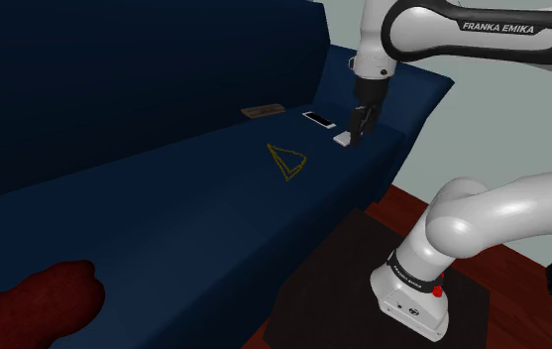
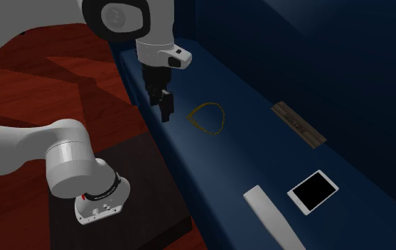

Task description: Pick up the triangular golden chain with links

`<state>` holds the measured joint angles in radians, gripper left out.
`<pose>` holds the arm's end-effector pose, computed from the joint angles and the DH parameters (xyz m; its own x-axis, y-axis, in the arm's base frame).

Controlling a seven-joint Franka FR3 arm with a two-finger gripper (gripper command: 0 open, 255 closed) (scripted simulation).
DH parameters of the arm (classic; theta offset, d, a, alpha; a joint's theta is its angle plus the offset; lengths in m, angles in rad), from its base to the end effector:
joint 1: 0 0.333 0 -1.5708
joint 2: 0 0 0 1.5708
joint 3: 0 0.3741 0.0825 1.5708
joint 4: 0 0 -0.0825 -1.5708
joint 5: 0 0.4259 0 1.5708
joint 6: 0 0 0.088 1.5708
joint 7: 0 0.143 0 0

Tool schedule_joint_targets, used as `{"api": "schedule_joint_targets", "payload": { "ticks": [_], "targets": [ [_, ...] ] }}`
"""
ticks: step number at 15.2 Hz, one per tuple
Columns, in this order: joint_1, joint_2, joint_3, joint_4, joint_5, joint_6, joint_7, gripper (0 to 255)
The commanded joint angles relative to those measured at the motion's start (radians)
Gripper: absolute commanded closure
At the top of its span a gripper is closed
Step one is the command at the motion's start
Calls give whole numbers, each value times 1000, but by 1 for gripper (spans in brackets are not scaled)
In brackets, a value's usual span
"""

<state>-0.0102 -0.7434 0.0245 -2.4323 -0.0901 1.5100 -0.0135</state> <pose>0.3015 -0.0075 0.5403 0.9837 0.0127 -0.1791 0.0317 -0.9941 0.1034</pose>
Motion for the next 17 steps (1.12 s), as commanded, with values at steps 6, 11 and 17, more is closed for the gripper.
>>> {"api": "schedule_joint_targets", "payload": {
  "ticks": [6, 11, 17],
  "targets": [
    [11, 61, 42, -78, 39, 231, 88, 0],
    [17, 165, 87, -115, 59, 468, 175, 0],
    [7, 338, 148, -104, 45, 742, 289, 0]
  ]
}}
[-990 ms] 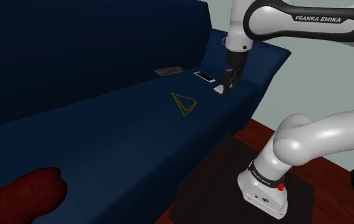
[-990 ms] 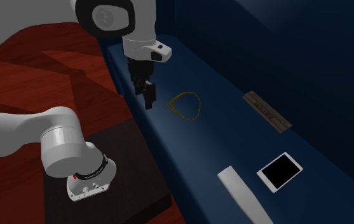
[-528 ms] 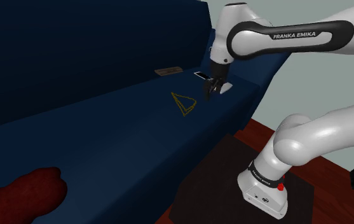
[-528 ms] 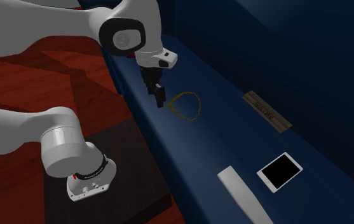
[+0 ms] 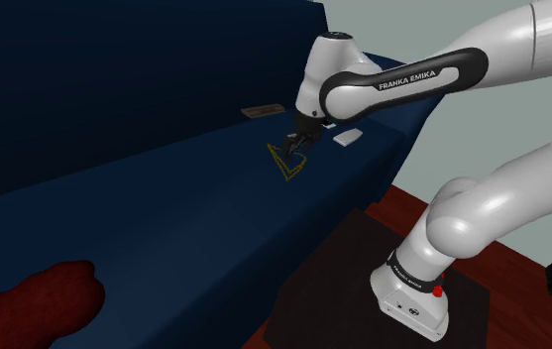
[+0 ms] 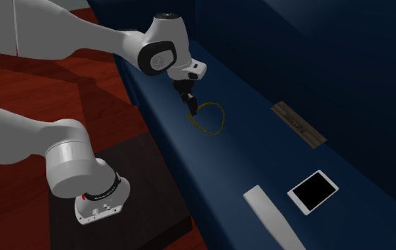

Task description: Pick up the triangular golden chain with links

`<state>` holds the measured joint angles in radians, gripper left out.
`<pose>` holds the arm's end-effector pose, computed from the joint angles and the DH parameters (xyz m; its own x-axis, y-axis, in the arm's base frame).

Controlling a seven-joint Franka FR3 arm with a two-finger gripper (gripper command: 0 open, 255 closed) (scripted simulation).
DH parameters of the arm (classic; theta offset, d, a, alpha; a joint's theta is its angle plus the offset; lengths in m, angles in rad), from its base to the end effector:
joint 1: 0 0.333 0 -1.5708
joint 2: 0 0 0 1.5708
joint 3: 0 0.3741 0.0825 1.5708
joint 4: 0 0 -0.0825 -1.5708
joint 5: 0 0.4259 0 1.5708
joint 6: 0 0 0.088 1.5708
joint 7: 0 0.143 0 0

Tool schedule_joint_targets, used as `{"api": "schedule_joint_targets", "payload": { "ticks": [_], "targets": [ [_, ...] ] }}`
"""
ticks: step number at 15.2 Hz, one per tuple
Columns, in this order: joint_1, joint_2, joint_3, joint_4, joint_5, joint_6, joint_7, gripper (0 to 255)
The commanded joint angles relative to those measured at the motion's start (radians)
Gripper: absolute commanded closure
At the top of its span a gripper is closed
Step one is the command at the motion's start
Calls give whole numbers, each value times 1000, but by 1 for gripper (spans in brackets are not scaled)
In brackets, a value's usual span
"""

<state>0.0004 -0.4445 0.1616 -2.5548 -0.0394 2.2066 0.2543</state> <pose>0.4182 0.0655 0.4222 0.9907 -0.0777 0.1119 -0.0866 -0.9933 0.0771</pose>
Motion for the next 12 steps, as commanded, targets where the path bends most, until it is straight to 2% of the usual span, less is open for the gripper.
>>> {"api": "schedule_joint_targets", "payload": {
  "ticks": [1, 9, 11, 12],
  "targets": [
    [-8, 72, 22, 27, -14, 88, 44, 0],
    [-17, 135, 33, -29, -34, 208, 68, 0],
    [-16, 135, 33, -29, -34, 208, 68, 0],
    [-16, 134, 33, -29, -33, 207, 68, 255]
  ]
}}
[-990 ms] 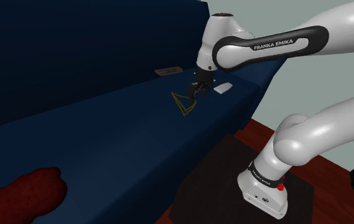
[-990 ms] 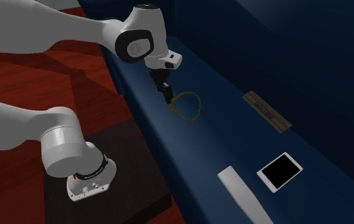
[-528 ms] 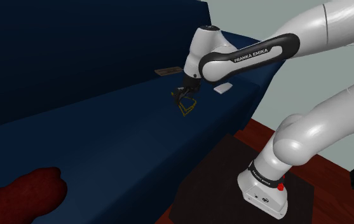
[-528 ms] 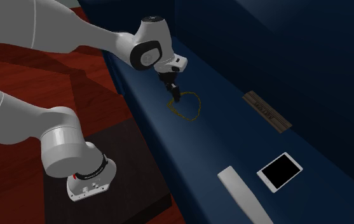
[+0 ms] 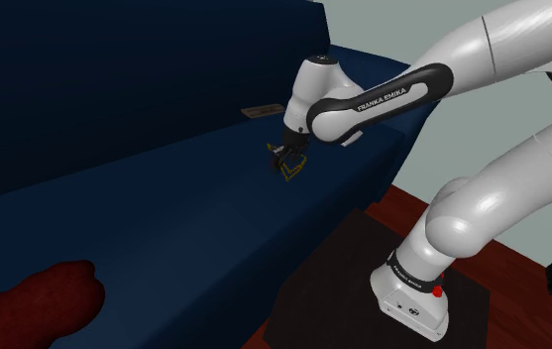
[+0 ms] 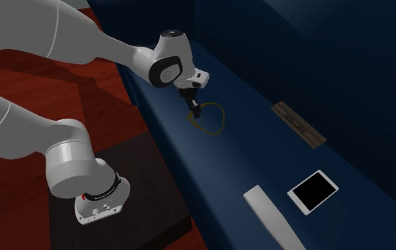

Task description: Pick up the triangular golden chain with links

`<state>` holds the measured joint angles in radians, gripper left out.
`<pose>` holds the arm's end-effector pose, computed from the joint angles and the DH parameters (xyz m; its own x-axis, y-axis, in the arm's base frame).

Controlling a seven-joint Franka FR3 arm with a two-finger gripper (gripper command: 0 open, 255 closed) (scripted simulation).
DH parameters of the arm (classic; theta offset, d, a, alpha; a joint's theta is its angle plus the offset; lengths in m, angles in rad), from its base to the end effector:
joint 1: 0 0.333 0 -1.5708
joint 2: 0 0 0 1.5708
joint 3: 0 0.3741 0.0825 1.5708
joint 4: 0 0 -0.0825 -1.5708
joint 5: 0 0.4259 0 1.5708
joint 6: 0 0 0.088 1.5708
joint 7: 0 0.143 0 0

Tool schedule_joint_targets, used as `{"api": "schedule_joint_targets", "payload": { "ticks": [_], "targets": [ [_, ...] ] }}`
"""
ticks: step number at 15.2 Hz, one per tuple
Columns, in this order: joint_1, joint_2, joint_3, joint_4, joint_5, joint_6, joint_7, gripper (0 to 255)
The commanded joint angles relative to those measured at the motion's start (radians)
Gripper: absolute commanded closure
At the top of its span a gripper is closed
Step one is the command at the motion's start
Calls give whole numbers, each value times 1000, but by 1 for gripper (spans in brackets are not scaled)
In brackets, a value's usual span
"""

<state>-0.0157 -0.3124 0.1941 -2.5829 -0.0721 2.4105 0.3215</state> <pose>0.4434 0.0759 0.3715 0.9831 -0.0911 0.1586 -0.1028 -0.9924 0.0672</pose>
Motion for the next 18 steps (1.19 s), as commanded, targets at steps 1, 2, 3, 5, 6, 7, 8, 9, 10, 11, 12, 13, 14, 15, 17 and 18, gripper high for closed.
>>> {"api": "schedule_joint_targets", "payload": {
  "ticks": [1, 2, 3, 5, 6, 7, 8, 9, 10, 11, 12, 13, 14, 15, 17, 18],
  "targets": [
    [0, 2, 1, 0, -1, 3, 1, 255],
    [0, 3, 0, 0, -1, 3, 1, 255],
    [0, 3, 0, 0, -1, 3, 1, 255],
    [0, 3, 0, 0, -1, 3, 1, 255],
    [0, 3, 0, 0, -1, 3, 1, 255],
    [0, 3, 0, 0, -1, 3, 1, 255],
    [0, 3, 0, 0, -1, 3, 1, 255],
    [0, 3, 1, 0, -1, 4, 1, 255],
    [1, -6, -1, 6, 2, -12, -2, 255],
    [2, -14, -2, 13, 5, -27, -5, 255],
    [3, -23, -4, 20, 8, -42, -9, 255],
    [5, -31, -5, 28, 10, -58, -12, 255],
    [6, -39, -6, 35, 13, -73, -14, 255],
    [7, -46, -8, 43, 15, -88, -17, 255],
    [8, -60, -10, 60, 19, -118, -22, 255],
    [9, -67, -11, 68, 20, -133, -25, 255]
  ]
}}
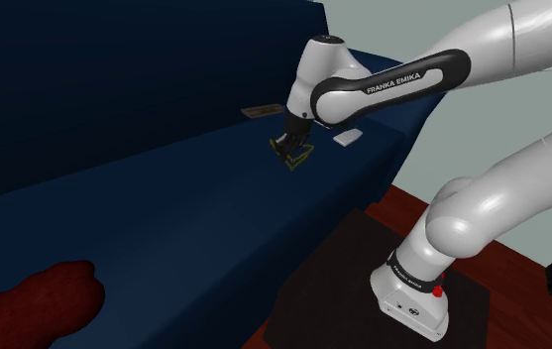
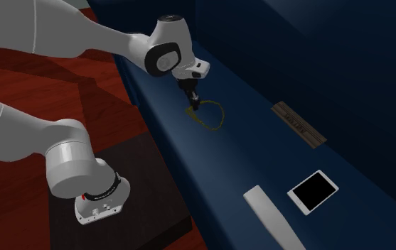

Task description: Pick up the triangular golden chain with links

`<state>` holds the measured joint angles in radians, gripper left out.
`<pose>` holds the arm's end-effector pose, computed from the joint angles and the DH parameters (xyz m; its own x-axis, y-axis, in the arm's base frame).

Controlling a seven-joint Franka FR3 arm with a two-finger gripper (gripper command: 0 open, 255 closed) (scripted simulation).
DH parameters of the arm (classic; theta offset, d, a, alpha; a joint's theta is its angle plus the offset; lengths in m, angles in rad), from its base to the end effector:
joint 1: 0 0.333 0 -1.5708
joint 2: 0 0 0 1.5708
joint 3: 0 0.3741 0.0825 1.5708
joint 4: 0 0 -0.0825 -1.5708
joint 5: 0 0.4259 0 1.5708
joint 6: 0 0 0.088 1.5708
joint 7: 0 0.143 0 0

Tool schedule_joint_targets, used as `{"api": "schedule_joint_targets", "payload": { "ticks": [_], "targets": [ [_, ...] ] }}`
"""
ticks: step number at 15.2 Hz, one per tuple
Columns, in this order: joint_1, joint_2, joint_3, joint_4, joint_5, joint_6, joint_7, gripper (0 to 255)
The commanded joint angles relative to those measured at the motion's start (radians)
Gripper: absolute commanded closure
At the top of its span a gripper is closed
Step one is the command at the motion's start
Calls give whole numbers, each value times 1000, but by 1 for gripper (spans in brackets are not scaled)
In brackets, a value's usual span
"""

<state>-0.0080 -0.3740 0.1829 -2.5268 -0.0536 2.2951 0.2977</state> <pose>0.4428 0.0755 0.4146 0.9830 -0.0911 0.1594 -0.1028 -0.9924 0.0670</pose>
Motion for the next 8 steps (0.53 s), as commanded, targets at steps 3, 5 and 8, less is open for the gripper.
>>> {"api": "schedule_joint_targets", "payload": {
  "ticks": [3, 5, 8],
  "targets": [
    [3, -23, -3, 39, 6, -62, -8, 255],
    [4, -34, -6, 57, 9, -91, -12, 255],
    [4, -40, -7, 69, 10, -108, -14, 255]
  ]
}}
